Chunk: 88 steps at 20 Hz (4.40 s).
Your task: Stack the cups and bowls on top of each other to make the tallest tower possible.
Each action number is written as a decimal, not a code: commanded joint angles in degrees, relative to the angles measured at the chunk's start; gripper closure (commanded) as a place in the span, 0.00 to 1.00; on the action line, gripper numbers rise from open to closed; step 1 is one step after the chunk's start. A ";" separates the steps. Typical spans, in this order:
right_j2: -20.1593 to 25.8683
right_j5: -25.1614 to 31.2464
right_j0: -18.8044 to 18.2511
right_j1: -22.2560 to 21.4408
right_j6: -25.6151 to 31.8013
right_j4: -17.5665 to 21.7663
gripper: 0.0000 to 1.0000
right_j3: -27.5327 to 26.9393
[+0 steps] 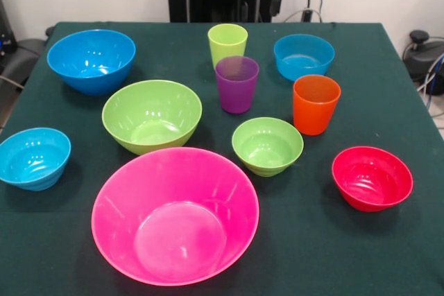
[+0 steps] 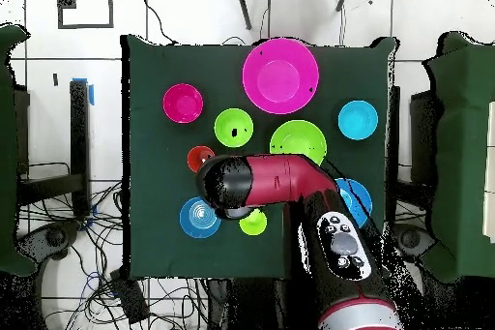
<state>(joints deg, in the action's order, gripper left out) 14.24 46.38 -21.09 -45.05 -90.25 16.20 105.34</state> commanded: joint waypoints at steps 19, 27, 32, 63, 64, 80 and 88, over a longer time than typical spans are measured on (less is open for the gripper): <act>3.55 -1.46 -1.47 0.68 0.30 0.48 0.00 5.60; 3.83 -5.05 -3.00 1.09 0.83 1.62 0.00 7.45; 3.84 -5.86 -2.91 2.03 0.08 2.16 0.00 7.35; 0.00 -2.94 0.85 8.48 -3.16 0.09 0.00 1.55; 0.02 -2.49 0.75 8.18 -3.00 0.02 0.00 1.52; 1.26 2.86 0.74 7.52 -2.72 -0.96 0.00 -0.50; 1.63 4.04 0.89 8.23 -3.02 -1.11 0.00 -2.02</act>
<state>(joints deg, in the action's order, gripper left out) 13.76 47.43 -20.43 -37.88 -90.25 16.12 108.42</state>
